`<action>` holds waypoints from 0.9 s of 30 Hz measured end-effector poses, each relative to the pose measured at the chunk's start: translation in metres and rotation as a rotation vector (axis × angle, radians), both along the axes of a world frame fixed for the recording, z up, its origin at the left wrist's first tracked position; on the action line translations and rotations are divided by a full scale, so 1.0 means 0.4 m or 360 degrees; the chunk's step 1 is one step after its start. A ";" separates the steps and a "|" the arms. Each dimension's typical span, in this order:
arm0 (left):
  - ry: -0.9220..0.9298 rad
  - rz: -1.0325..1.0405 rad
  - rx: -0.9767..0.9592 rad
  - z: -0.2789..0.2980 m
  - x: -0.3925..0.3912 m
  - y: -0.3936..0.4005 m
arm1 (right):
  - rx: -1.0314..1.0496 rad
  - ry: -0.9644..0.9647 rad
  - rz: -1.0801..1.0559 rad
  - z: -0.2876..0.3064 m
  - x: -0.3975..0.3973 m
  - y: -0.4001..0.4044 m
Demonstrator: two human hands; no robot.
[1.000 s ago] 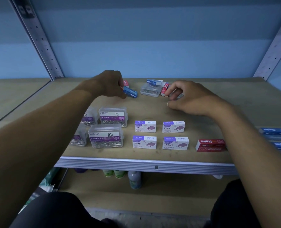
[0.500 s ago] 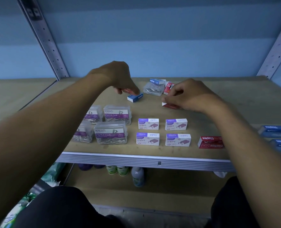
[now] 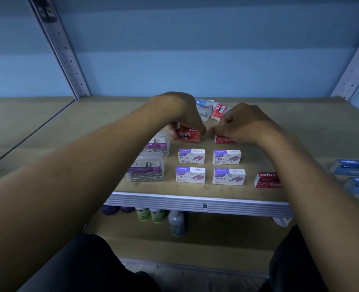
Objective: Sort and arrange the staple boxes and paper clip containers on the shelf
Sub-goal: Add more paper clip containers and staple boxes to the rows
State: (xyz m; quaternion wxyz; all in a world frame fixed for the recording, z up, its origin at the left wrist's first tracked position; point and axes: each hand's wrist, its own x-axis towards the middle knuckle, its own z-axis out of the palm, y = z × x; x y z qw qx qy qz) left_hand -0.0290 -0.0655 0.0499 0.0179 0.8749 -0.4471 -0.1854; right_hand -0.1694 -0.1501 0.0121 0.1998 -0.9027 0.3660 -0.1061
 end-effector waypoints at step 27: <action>-0.0359 -0.0421 -0.0085 0.010 -0.023 0.042 | 0.0152 -0.0126 0.0109 0.016 -0.055 0.002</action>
